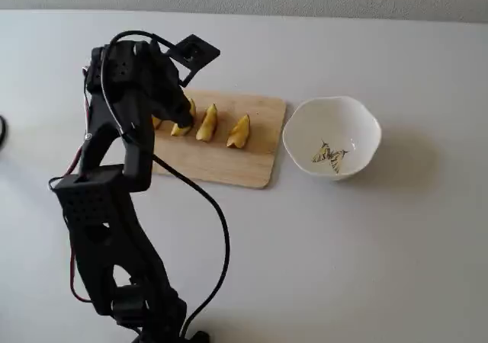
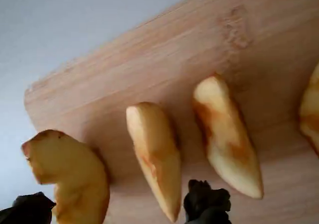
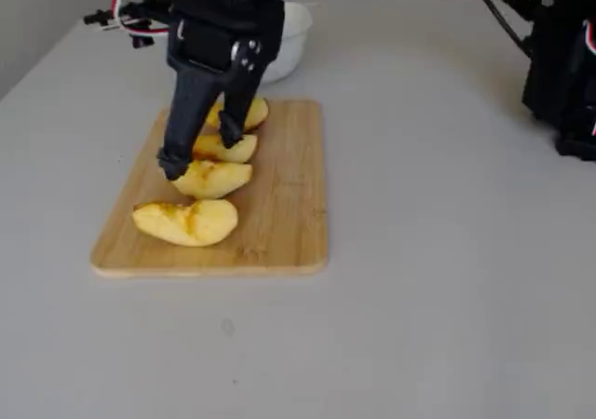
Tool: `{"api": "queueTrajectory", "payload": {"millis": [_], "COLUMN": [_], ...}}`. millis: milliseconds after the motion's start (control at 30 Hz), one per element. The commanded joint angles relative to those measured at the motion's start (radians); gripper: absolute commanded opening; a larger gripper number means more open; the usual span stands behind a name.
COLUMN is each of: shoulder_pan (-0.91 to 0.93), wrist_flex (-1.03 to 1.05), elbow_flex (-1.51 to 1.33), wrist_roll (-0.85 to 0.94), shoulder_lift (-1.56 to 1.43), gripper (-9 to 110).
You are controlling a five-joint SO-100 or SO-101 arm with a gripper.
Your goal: Pick up the third from the right apple slice from the cutting board and place it into the bowl
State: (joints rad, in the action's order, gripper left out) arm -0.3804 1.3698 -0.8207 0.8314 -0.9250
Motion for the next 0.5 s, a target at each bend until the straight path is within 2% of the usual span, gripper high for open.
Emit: {"api": "queueTrajectory", "payload": {"millis": [0, 200, 467], "shoulder_pan": [0.025, 0.034, 0.012], "wrist_flex": [0.002, 0.023, 0.054], "elbow_flex": [0.107, 0.178, 0.190], "wrist_roll": [-0.009, -0.009, -0.005], "shoulder_lift": [0.029, 0.103, 0.144], "gripper": [34, 31, 19]}}
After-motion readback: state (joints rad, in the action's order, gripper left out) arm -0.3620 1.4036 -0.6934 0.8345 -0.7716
